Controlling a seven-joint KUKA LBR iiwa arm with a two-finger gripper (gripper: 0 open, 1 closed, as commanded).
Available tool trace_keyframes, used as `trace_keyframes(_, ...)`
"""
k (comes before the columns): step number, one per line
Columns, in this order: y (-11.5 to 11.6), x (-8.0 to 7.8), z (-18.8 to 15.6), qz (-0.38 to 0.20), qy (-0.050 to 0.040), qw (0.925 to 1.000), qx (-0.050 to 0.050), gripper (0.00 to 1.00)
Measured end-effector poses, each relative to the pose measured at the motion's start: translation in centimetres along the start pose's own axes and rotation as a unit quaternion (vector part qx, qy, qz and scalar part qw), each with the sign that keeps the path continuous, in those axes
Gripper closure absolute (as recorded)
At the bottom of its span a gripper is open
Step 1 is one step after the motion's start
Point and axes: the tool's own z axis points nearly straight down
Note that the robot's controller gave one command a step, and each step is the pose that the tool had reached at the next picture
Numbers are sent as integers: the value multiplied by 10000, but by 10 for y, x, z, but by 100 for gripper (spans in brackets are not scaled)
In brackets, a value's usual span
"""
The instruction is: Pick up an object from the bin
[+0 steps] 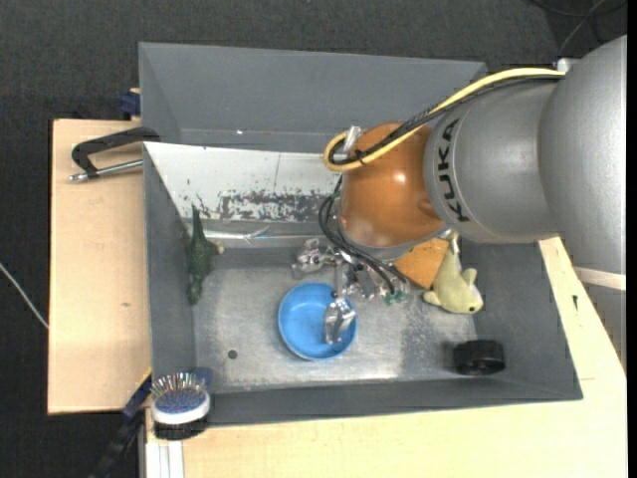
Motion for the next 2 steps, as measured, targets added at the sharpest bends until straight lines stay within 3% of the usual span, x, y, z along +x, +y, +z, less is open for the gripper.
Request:
trace_keyframes(1, 17, 3, -29, -1094, -22, 9940, -1, 0)
trace_keyframes(2, 10, -9, -28, -1207, -15, 9927, 0, 0)
